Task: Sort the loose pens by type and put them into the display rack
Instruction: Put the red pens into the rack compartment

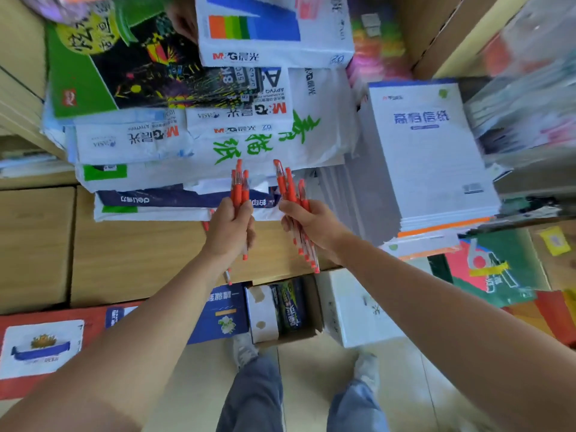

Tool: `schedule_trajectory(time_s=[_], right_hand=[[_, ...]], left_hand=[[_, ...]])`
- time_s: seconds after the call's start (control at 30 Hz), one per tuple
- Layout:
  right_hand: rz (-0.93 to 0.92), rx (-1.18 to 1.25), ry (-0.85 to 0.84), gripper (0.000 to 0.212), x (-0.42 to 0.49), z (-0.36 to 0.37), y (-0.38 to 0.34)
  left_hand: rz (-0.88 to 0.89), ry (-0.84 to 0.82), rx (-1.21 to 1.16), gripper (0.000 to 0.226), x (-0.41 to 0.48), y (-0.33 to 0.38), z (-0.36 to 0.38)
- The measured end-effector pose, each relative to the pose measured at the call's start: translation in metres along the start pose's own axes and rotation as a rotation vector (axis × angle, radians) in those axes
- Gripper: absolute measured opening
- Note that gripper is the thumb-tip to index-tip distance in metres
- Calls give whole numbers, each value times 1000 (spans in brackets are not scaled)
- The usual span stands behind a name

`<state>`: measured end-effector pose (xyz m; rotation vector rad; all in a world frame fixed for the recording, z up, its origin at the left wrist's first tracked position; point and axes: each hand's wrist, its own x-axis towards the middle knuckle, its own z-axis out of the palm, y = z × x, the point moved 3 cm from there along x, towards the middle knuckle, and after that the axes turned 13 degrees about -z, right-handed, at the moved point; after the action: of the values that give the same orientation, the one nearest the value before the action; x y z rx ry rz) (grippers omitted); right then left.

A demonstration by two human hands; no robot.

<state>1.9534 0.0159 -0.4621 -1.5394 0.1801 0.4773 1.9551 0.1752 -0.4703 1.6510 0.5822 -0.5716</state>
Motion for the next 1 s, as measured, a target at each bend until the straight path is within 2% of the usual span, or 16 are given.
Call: schedule_trajectory(time_s=[0.27,0.57,0.77,1.0], right_hand=[[-172,25,141,22,-74,-129,-65],[-158,88,346,25,-147,-311,-66],[-134,136,501,23,-163,-398,-56],[-75,122,714,23,-159,-493,-46]], left_hand=[[66,-72,-6,17,-78,66,131],[140,-181,79,16,-133,117,311],[193,-283,286,18,-129,141,396],[194,-407,327,12,-100,163,477]])
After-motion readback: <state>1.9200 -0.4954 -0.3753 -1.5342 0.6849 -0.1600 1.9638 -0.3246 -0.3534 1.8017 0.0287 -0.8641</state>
